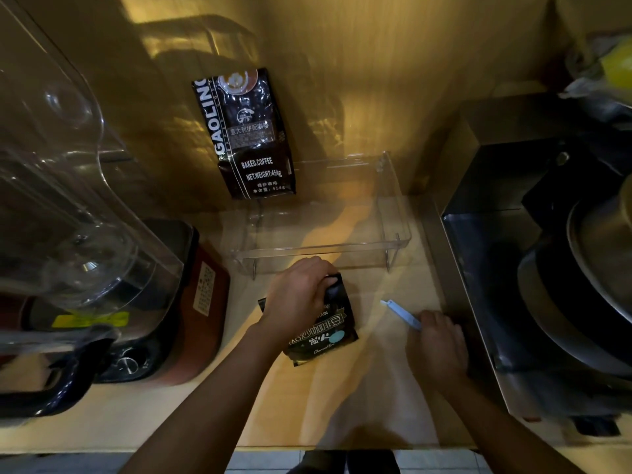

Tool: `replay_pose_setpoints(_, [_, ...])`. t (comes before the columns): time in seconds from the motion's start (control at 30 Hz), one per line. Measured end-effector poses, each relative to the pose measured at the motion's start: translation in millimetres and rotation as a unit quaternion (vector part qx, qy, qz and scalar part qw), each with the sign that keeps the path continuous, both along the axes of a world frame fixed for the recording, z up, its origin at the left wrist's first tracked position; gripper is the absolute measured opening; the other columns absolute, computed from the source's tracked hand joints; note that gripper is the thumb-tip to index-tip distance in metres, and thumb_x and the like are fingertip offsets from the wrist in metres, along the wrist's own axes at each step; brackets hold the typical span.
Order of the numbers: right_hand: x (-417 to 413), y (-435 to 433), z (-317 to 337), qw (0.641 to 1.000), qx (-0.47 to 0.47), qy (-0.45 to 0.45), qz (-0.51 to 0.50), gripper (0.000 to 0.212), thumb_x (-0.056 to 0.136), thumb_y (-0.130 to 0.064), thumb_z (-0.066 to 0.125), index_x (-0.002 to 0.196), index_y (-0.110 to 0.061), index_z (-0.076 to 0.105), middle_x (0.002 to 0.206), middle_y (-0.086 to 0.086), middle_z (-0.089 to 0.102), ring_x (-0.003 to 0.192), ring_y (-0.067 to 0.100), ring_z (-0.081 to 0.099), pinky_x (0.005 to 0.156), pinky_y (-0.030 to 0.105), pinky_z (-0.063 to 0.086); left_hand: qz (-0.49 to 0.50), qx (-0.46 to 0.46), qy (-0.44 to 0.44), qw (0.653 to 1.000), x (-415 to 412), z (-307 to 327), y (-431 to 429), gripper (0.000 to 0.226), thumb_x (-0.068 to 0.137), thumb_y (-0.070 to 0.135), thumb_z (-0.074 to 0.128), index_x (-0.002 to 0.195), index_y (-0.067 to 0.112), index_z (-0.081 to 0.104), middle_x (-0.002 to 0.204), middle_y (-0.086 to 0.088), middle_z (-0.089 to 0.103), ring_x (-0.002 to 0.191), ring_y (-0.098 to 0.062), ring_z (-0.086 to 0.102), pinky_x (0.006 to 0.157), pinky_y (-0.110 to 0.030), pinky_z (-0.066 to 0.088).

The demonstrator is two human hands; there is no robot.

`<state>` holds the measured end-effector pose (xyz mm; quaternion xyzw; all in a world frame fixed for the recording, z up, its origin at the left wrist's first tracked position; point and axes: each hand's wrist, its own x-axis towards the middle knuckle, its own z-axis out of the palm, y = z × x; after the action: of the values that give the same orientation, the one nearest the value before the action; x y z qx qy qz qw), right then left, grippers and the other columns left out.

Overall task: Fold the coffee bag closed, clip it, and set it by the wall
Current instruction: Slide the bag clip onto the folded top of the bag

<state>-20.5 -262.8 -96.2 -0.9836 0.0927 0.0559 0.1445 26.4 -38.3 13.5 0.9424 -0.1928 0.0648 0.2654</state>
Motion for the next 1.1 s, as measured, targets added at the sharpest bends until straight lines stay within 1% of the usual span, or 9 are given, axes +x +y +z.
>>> replay_pose_setpoints(0.1, [2,1,0,0.999,0.032,0.005,0.003,0.014,0.08,-0.012,0.053,0.094,-0.009,0.056,0.094,0.013,0.06,0.089,0.032,0.054,0.081,0.041,0.037,-0.009,0.002,-0.007,1.0,-3,3,1,0.008,0.086,0.012,0.053,0.091,0.015,0.058,0.082,-0.004,0.065,0.077,-0.021,0.057,0.058,-0.031,0.044])
replay_pose_setpoints(0.27, [8,3,22,0.962,0.272,0.014,0.022,0.012,0.082,-0.013,0.051,0.082,-0.023,0.045,0.082,0.003,0.058,0.067,0.018,0.056,0.055,0.039,0.048,-0.028,0.049,-0.009,0.998,-5,5,3,0.022,0.077,-0.001,0.057,0.087,0.017,0.066,0.071,-0.008,0.056,0.067,-0.024,0.052,0.048,-0.027,0.03])
replay_pose_setpoints(0.33, [9,4,35,0.944,0.321,0.018,0.067,0.013,0.087,-0.017,0.05,0.088,-0.029,0.046,0.081,-0.002,0.062,0.069,0.011,0.06,0.056,0.034,0.051,-0.021,0.037,0.013,0.999,-1,5,2,0.024,0.081,0.001,0.057,0.093,0.019,0.067,0.073,-0.008,0.056,0.073,-0.024,0.052,0.05,-0.029,0.033])
replay_pose_setpoints(0.43, [11,9,53,0.933,0.337,-0.012,0.125,0.015,0.09,-0.019,0.049,0.098,-0.031,0.047,0.086,-0.008,0.06,0.077,0.004,0.057,0.063,0.025,0.047,-0.033,0.038,0.043,0.998,4,5,2,0.02,0.086,0.016,0.056,0.103,0.023,0.064,0.077,0.0,0.053,0.079,-0.018,0.048,0.054,-0.026,0.029])
replay_pose_setpoints(0.6, [12,20,73,0.933,0.315,-0.047,0.168,0.012,0.09,-0.025,0.05,0.102,-0.023,0.049,0.082,-0.01,0.055,0.071,0.005,0.054,0.057,0.025,0.044,-0.051,0.035,0.061,0.996,6,5,3,0.032,0.076,0.046,0.062,0.1,0.025,0.064,0.076,0.009,0.046,0.073,-0.009,0.041,0.053,-0.025,0.025])
replay_pose_setpoints(0.7, [13,25,80,0.933,0.298,-0.086,0.186,0.01,0.088,-0.021,0.054,0.097,-0.02,0.05,0.084,-0.003,0.056,0.07,0.013,0.053,0.059,0.031,0.044,-0.06,0.039,0.046,0.996,3,3,1,0.029,0.082,0.043,0.057,0.097,0.019,0.064,0.077,0.001,0.053,0.073,-0.015,0.047,0.056,-0.028,0.031])
replay_pose_setpoints(0.83, [14,26,82,0.931,0.284,-0.117,0.195,0.013,0.085,-0.019,0.058,0.096,-0.016,0.053,0.082,-0.003,0.055,0.069,0.014,0.053,0.057,0.025,0.041,-0.07,0.039,0.063,0.995,0,7,2,0.026,0.091,0.036,0.045,0.099,0.017,0.061,0.081,-0.002,0.053,0.077,-0.017,0.047,0.06,-0.036,0.039])
replay_pose_setpoints(0.93, [13,26,83,0.933,0.288,-0.109,0.188,0.018,0.083,-0.028,0.061,0.099,-0.021,0.054,0.081,-0.007,0.055,0.068,0.008,0.053,0.057,0.022,0.042,-0.084,0.049,0.085,0.992,0,11,1,0.025,0.094,0.031,0.041,0.101,0.015,0.058,0.082,0.0,0.048,0.08,-0.018,0.045,0.063,-0.033,0.036])
replay_pose_setpoints(1.1, [16,29,86,0.927,0.31,-0.118,0.175,0.02,0.082,-0.032,0.061,0.1,-0.025,0.059,0.086,-0.009,0.06,0.076,0.016,0.059,0.068,0.037,0.051,-0.092,0.019,0.143,0.985,-2,15,3,0.022,0.095,0.027,0.037,0.098,0.015,0.056,0.084,0.004,0.044,0.082,-0.013,0.04,0.069,-0.034,0.036])
